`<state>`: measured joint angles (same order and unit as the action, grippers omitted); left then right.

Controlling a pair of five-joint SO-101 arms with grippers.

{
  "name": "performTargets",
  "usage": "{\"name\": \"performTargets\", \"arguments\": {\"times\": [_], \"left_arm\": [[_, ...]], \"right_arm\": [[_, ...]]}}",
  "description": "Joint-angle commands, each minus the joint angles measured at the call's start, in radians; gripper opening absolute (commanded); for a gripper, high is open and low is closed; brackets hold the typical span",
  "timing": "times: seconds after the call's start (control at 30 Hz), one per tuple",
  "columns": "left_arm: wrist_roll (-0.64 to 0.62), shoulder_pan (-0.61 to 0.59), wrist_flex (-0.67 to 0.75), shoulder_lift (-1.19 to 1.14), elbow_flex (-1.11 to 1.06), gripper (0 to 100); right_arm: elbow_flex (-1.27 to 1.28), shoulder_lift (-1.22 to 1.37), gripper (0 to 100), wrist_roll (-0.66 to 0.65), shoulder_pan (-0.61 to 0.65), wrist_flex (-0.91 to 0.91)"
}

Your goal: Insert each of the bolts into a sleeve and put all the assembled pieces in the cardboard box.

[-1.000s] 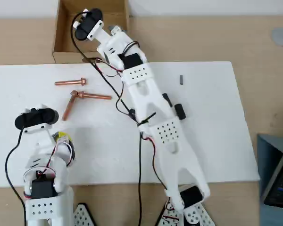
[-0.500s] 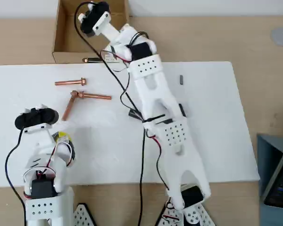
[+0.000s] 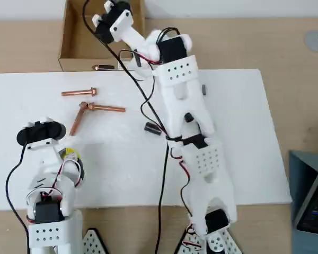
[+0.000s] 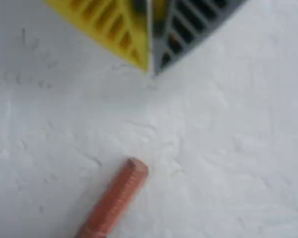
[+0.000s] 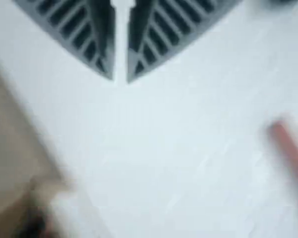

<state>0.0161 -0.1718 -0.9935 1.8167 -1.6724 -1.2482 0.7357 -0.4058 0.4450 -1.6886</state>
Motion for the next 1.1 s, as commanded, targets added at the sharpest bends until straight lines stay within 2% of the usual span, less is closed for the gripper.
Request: {"name": "performTargets", "arguments": {"times": [0.0,0.13,0.23,0.53,0.67,0.9,1.07], "left_arm": [[-0.003,-0.009,0.008,0.008,0.006,0],[-0.003,-0.011,0.008,0.008,0.006,0],[-0.003,-0.011,0.008,0.008,0.008,0],[-0.003,-0.012,0.005,0.008,0.008,0],[-0.003,-0.012,0.005,0.008,0.008,0],[-0.003,-0.012,0.003,0.008,0.008,0],[-0.003,-0.012,0.003,0.008,0.008,0]], "right_arm": [[-0.047,-0.105,0.9,-0.005,-0.019,-0.100],[-0.042,-0.160,0.9,-0.008,-0.036,-0.100],[0.056,-0.223,0.9,-0.009,-0.038,-0.100],[0.722,-0.667,0.9,-0.006,-0.036,-0.098],[0.938,-0.794,0.9,-0.011,-0.036,-0.094],[1.110,-0.829,0.9,-0.018,-0.033,-0.087],[1.208,-0.805,3.0,-0.068,-0.022,-0.009]]}}
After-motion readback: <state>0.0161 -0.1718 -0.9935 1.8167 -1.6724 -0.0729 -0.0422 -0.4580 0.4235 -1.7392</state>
